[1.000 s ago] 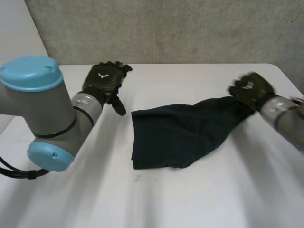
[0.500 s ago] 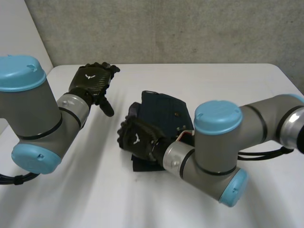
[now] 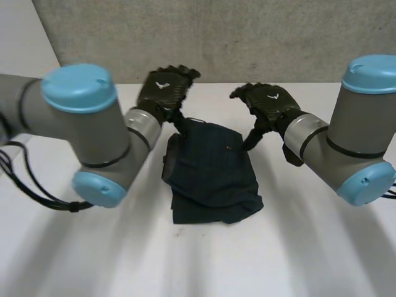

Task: Fold the shorts.

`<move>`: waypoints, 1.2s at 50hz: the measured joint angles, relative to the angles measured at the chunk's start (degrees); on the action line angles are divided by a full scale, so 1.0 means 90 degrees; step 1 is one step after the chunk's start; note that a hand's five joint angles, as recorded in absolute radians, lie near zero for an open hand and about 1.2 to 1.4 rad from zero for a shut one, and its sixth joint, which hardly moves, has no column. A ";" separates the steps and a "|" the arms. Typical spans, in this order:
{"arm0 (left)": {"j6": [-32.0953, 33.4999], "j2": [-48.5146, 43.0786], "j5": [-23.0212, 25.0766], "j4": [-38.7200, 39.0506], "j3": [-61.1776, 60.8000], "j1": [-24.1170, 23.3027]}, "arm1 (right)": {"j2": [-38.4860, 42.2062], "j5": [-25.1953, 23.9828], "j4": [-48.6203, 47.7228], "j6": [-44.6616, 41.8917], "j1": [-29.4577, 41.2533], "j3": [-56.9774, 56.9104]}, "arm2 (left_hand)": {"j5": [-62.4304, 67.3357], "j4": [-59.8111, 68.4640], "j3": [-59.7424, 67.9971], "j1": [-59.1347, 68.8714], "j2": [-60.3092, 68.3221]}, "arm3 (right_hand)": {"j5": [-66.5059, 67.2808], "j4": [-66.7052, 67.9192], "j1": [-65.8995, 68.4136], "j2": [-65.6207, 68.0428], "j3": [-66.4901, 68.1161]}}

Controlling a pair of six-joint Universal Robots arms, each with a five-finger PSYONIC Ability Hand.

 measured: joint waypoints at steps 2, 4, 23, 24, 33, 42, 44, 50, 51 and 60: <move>-0.0030 -0.0177 -0.0003 -0.0040 0.0123 -0.0102 | 0.0174 0.0055 0.0212 0.0043 -0.0037 -0.0147 | 0.0000 0.0000 0.0000 0.0000 0.0000 | 0.0000 0.0000 0.0000 0.0000 0.0000; -0.0051 -0.0463 -0.0016 -0.0153 0.0305 -0.0235 | 0.0450 0.0076 0.0484 0.0099 -0.0054 -0.0375 | 0.0000 0.0000 0.0001 0.0000 0.0000 | 0.0000 0.0000 0.0000 0.0000 0.0000; 0.0708 -0.1876 -0.1457 -0.1775 0.0759 -0.0378 | 0.2208 -0.0211 0.1408 -0.0476 0.0100 -0.1475 | 0.0001 0.0000 0.0001 -0.0084 -0.0005 | 0.0000 0.0001 -0.0110 0.0000 0.0000; 0.0708 -0.1876 -0.1457 -0.1775 0.0759 -0.0378 | 0.2208 -0.0211 0.1408 -0.0476 0.0100 -0.1475 | 0.0001 0.0000 0.0001 -0.0084 -0.0005 | 0.0000 0.0001 -0.0110 0.0000 0.0000; 0.0831 -0.1760 -0.1429 -0.1746 0.0602 -0.0443 | 0.2217 0.0111 0.1504 -0.1379 0.0100 -0.1453 | -0.0001 0.0000 0.0000 -0.0117 -0.0111 | -0.0035 0.0001 -0.0357 -0.0001 -0.0088; 0.0772 -0.0194 -0.1162 -0.1724 0.0507 -0.0640 | 0.0653 0.0311 0.1235 -0.1128 0.0075 -0.1359 | -0.0002 0.0000 0.0000 -0.0158 -0.0112 | -0.0071 0.0000 -0.0357 -0.0001 -0.0088; 0.0712 0.0397 -0.1148 -0.1717 0.0416 -0.0544 | 0.0170 0.0498 0.1059 -0.0892 0.0046 -0.1264 | -0.0019 0.0000 0.0000 -0.0158 -0.0111 | -0.0071 0.0000 -0.0357 -0.0001 -0.0088; 0.0275 0.2011 -0.1146 -0.1818 0.0054 0.0226 | -0.1241 0.1405 0.0633 -0.0249 -0.0188 -0.0722 | -0.0020 -0.0001 0.0000 -0.0158 -0.0111 | -0.0072 0.0000 -0.0357 -0.0001 -0.0088; 0.0275 0.2011 -0.1146 -0.1818 0.0054 0.0226 | -0.1241 0.1405 0.0633 -0.0249 -0.0188 -0.0722 | -0.0020 -0.0001 0.0000 -0.0158 -0.0111 | -0.0072 0.0000 -0.0357 -0.0001 -0.0088; -0.0205 0.2930 -0.0886 -0.2779 -0.0330 0.0978 | -0.2300 0.2041 0.0944 -0.0210 -0.0724 0.0132 | -0.0020 0.0000 0.0000 -0.0158 -0.0112 | -0.0071 0.0000 -0.0357 -0.0001 -0.0088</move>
